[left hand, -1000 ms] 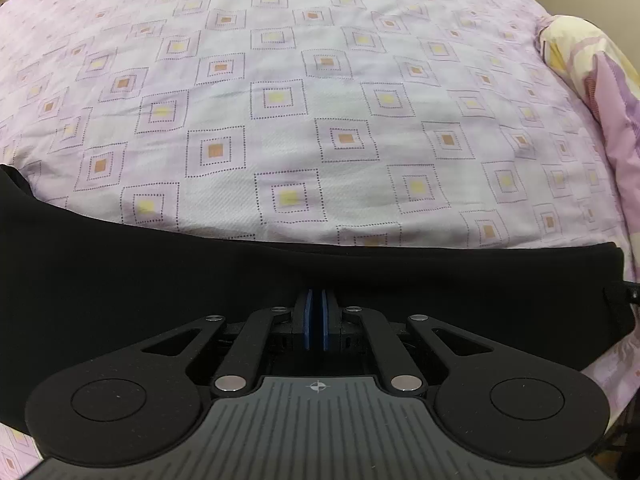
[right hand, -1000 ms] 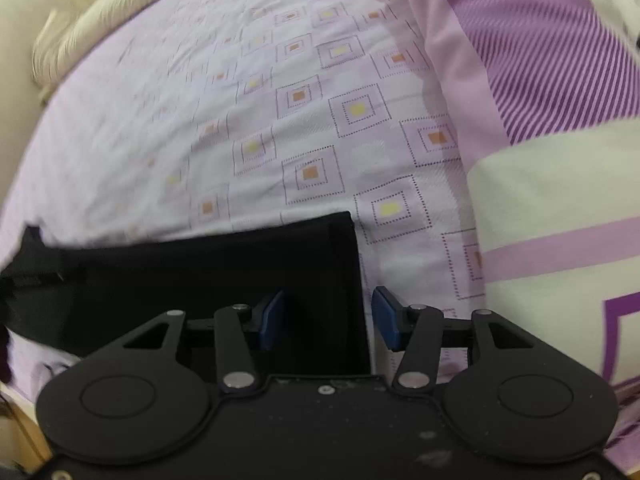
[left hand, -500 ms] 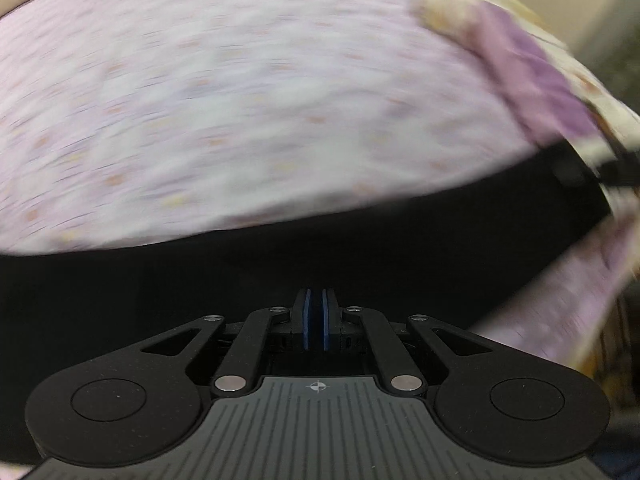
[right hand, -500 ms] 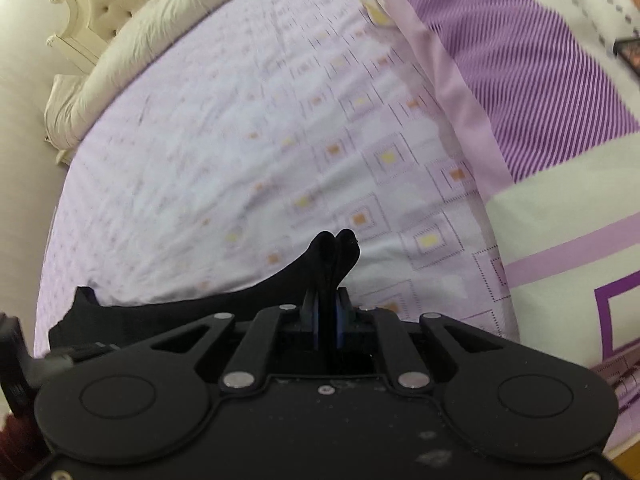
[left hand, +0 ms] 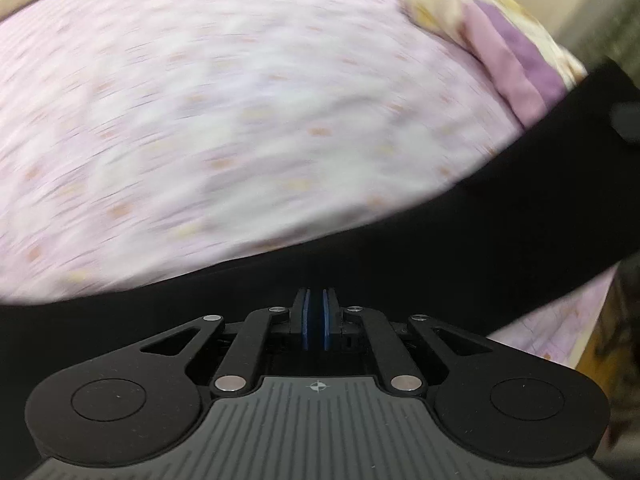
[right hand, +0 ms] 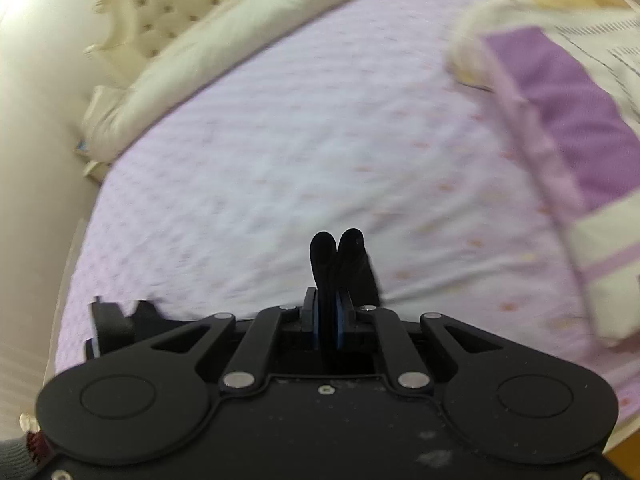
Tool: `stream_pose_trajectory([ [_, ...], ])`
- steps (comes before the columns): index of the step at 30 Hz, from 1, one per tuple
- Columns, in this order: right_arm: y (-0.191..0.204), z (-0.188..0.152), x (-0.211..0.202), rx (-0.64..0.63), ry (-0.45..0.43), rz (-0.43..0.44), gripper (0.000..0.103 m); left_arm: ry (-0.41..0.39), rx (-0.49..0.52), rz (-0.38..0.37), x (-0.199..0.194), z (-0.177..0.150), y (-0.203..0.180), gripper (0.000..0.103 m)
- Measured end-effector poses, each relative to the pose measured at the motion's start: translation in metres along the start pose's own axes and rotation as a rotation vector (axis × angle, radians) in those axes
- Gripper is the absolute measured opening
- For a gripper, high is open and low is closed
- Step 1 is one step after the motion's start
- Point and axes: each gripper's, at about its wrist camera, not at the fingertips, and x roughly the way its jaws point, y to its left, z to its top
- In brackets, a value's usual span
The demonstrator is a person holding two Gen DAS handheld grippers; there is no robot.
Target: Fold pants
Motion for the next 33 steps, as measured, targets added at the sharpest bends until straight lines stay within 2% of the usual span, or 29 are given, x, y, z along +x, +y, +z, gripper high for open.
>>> stream_pose_trajectory([
  [5, 0.096, -0.022, 0.017, -0.032, 0.006, 0.125, 0.009, -0.021, -0.119, 0.033, -0.035, -0.018, 0.079, 0.006],
  [9, 0.171, -0.054, 0.068, -0.100, 0.074, 0.189, 0.010, -0.031, -0.186, 0.069, -0.061, -0.036, 0.138, 0.006],
  [13, 0.221, -0.092, 0.128, -0.122, 0.148, 0.190, 0.009, -0.019, -0.235, 0.096, -0.076, -0.051, 0.185, 0.006],
  [17, 0.263, -0.134, 0.177, -0.216, 0.204, 0.126, 0.010, -0.001, -0.234, 0.117, -0.087, -0.065, 0.214, 0.006],
  [19, 0.273, -0.149, 0.196, -0.252, 0.209, 0.075, 0.011, 0.002, -0.240, 0.115, -0.091, -0.070, 0.221, 0.006],
  [21, 0.276, -0.159, 0.210, -0.274, 0.213, 0.031, 0.020, 0.001, -0.245, 0.109, -0.097, -0.075, 0.229, 0.006],
  [23, 0.279, -0.165, 0.215, -0.296, 0.228, 0.028, 0.030, -0.002, -0.248, 0.096, -0.100, -0.078, 0.232, 0.006],
  [24, 0.282, -0.167, 0.212, -0.308, 0.231, 0.042, 0.031, -0.005, -0.251, 0.087, -0.100, -0.078, 0.234, 0.006],
  [30, 0.277, -0.163, 0.153, -0.371, 0.159, 0.104, 0.038, -0.040, -0.270, 0.028, -0.106, -0.078, 0.226, 0.006],
  [33, 0.252, -0.160, 0.127, -0.339, 0.128, 0.039, 0.038, -0.057, -0.244, -0.012, -0.105, -0.073, 0.208, 0.007],
])
